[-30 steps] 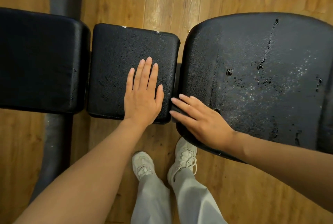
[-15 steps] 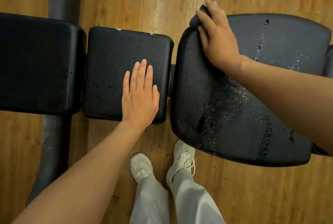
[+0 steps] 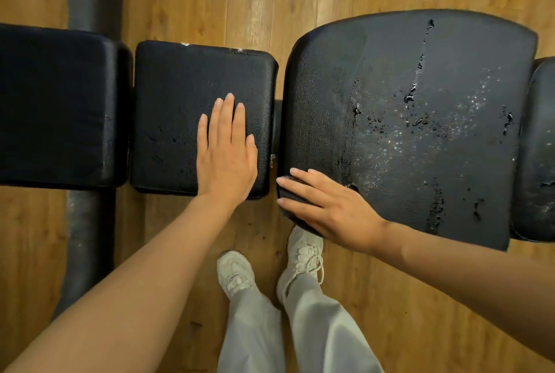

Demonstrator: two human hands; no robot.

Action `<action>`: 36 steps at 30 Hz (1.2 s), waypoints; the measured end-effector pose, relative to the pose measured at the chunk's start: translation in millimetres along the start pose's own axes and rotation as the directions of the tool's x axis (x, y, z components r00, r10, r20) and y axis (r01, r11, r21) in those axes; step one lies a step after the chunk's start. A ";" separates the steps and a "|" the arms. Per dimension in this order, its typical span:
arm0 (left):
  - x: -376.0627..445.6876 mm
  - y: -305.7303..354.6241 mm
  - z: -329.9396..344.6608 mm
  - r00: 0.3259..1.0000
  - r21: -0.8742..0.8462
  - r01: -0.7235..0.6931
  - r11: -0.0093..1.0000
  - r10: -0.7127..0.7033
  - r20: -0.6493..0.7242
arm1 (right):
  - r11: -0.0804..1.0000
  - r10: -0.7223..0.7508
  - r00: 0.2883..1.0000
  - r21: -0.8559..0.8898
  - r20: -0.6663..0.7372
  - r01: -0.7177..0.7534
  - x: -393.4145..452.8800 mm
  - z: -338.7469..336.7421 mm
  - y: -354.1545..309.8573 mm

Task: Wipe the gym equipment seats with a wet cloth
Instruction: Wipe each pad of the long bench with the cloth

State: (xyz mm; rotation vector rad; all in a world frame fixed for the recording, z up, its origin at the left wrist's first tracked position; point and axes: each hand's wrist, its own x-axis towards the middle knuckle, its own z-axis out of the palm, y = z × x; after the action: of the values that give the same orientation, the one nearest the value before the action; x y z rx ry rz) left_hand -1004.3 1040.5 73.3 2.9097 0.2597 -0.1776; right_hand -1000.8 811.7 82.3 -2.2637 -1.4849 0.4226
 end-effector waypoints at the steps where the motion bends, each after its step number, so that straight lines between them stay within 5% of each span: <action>1: -0.4 0.3 -0.5 1.000 -0.002 0.000 1.000 0.000 0.003 | 1.000 -0.024 1.000 -0.005 0.014 0.024 -1.8 -0.2 0.3; 5: -7.2 1.9 -2.1 1.000 -0.033 -0.005 0.999 0.005 0.013 | 0.999 -0.049 0.997 -0.016 0.055 0.050 2.3 -3.7 6.8; 10: -14.9 3.3 -1.6 1.000 -0.067 -0.017 0.998 0.017 0.011 | 0.945 0.322 0.931 -0.003 -0.172 -0.328 37.7 -14.7 25.5; 13: -18.5 1.6 -0.7 1.000 -0.076 -0.027 0.997 0.028 0.009 | 0.915 0.401 0.887 0.044 -0.231 -0.402 40.8 -7.1 12.0; 18: -19.8 1.4 -0.2 0.999 -0.089 -0.026 0.996 0.028 0.016 | 0.985 0.172 0.983 0.048 -0.068 -0.169 -2.4 14.0 -21.3; 25: -24.2 3.9 -1.5 1.000 -0.086 -0.016 0.996 0.018 0.021 | 0.999 -0.041 0.997 -0.004 0.073 0.042 -51.0 1.4 -15.1; 29: -23.5 6.1 -2.6 1.000 -0.080 -0.015 0.997 0.016 0.012 | 0.984 0.176 0.981 -0.018 -0.078 -0.178 -19.5 -15.6 24.0; 36: -15.5 22.3 2.5 0.995 -0.023 -0.075 0.997 0.074 -0.060 | 0.861 0.479 0.805 0.008 -0.350 -0.509 45.0 -44.6 95.3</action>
State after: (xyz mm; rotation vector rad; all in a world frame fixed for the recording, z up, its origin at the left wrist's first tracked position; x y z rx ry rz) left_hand -1015.5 1016.0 77.5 2.8974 0.1612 -0.0763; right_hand -886.6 811.9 73.7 -2.6214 -0.7387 0.0905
